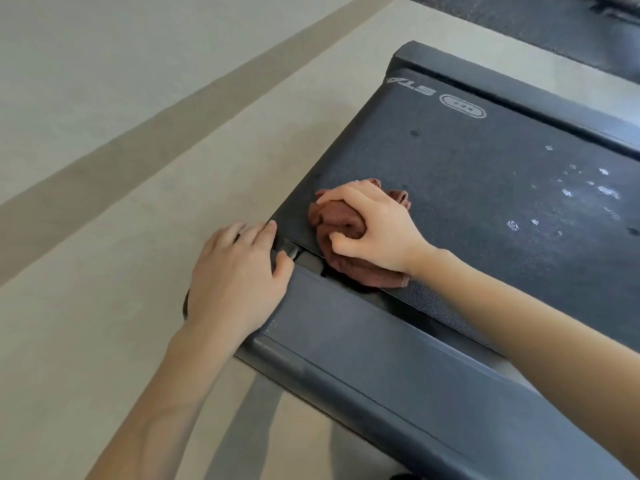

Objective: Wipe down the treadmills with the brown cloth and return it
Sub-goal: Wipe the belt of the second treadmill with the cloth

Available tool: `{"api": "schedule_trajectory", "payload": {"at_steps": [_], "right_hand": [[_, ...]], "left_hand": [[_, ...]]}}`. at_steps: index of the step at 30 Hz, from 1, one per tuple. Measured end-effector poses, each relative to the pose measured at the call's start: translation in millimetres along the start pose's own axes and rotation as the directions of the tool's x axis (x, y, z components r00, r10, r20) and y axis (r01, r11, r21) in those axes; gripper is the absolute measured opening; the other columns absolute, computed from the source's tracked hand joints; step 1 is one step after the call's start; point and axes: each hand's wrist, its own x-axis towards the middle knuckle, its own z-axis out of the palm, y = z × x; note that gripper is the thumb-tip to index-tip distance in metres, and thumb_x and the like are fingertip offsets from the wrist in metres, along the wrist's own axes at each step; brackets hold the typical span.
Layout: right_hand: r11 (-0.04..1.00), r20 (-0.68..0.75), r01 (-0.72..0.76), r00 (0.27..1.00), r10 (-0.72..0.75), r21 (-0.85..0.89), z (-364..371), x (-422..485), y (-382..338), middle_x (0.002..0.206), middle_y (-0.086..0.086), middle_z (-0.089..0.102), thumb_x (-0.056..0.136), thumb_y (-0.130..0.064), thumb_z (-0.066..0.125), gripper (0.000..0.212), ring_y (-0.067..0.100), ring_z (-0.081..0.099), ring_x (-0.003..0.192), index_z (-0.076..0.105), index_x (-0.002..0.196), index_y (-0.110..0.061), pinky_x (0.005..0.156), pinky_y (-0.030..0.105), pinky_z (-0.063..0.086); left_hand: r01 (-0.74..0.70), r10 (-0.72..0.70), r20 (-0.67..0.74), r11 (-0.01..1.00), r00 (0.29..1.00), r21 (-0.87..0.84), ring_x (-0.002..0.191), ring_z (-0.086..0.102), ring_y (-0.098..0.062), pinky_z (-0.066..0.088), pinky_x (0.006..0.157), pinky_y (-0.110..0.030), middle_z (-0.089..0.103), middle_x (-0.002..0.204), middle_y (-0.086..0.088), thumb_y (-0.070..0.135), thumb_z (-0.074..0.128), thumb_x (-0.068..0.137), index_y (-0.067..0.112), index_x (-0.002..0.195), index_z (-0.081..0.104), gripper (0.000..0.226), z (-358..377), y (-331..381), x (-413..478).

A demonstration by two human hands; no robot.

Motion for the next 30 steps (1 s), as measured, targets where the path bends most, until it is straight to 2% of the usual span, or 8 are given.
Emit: {"api": "schedule_trajectory", "payload": {"at_steps": [5,10,13,17,19,22,26,30], "right_hand": [[0.996,-0.067,-0.086,0.994,0.084,-0.033,5,68,27,0.106,-0.007,0.061,0.080,-0.033,0.060,0.034,0.018,0.050,0.106,0.058,0.112,-0.022,0.082,0.037,0.042],[0.977,-0.060,-0.110,0.993,0.101,-0.185,12,101,29,0.082,-0.006,0.050,0.077,-0.038,0.061,0.032,0.024,0.051,0.093,0.058,0.104,-0.019,0.065,0.031,0.031],[0.991,-0.026,-0.009,1.000,0.006,-0.133,9,78,15,0.084,-0.004,0.053,0.076,-0.036,0.061,0.031,0.025,0.052,0.093,0.059,0.103,-0.018,0.066,0.031,0.034],[0.965,0.047,0.261,0.964,-0.261,0.003,12,20,-17,0.091,0.000,0.064,0.069,-0.032,0.055,0.037,0.023,0.054,0.092,0.064,0.099,-0.013,0.079,0.034,0.043],[0.951,0.058,0.309,0.949,-0.310,0.036,8,-1,-16,0.097,0.000,0.065,0.069,-0.029,0.055,0.038,0.022,0.055,0.096,0.065,0.102,-0.011,0.087,0.028,0.041],[0.961,0.061,0.274,0.959,-0.275,0.025,-1,-4,-3,0.103,-0.002,0.064,0.071,-0.029,0.054,0.040,0.020,0.055,0.102,0.065,0.106,-0.013,0.086,0.025,0.040],[0.996,0.003,0.076,0.997,-0.076,-0.037,0,22,4,0.106,-0.005,0.062,0.073,-0.037,0.051,0.042,0.016,0.051,0.103,0.060,0.111,-0.022,0.082,0.034,0.042],[0.992,-0.082,-0.078,0.994,0.070,-0.099,4,30,4,0.108,-0.002,0.060,0.080,-0.032,0.058,0.037,0.021,0.049,0.105,0.056,0.115,-0.020,0.080,0.040,0.043]], "left_hand": [[0.046,-0.047,-0.028,0.999,0.999,-0.019,0.133,0.035,-0.016,0.029,0.106,-0.033,0.049,0.140,0.004,0.037,0.032,0.093,0.021,0.139,0.042,0.050,1,1,-2],[0.245,-0.259,-0.099,0.960,0.961,-0.136,0.118,0.048,-0.017,0.043,0.085,-0.035,0.056,0.128,0.007,0.030,0.039,0.091,0.027,0.141,0.033,0.050,1,2,-2],[0.289,-0.314,-0.125,0.939,0.941,-0.187,0.118,0.049,-0.019,0.042,0.086,-0.036,0.053,0.132,0.008,0.024,0.039,0.093,0.027,0.143,0.029,0.052,3,2,-2],[0.257,-0.349,-0.192,0.887,0.917,-0.382,0.118,0.052,-0.014,0.039,0.094,-0.032,0.055,0.131,0.008,0.007,0.041,0.090,0.023,0.140,0.037,0.052,0,-2,-2],[0.261,-0.324,-0.170,0.914,0.931,-0.311,0.119,0.051,-0.014,0.038,0.091,-0.030,0.056,0.130,0.009,0.010,0.041,0.090,0.025,0.135,0.044,0.047,0,-2,-3],[0.221,-0.243,-0.141,0.963,0.960,-0.153,0.117,0.046,-0.009,0.031,0.078,-0.022,0.056,0.127,0.016,0.021,0.041,0.092,0.032,0.120,0.057,0.034,2,-2,-3],[0.192,-0.207,-0.109,0.972,0.972,-0.138,0.118,0.043,-0.007,0.032,0.079,-0.023,0.055,0.126,0.020,0.029,0.040,0.094,0.034,0.114,0.061,0.030,1,-3,-5],[0.171,-0.185,-0.093,0.976,0.978,-0.133,0.119,0.044,-0.009,0.034,0.079,-0.025,0.056,0.127,0.018,0.030,0.039,0.094,0.032,0.116,0.061,0.031,0,-1,-4]]}}
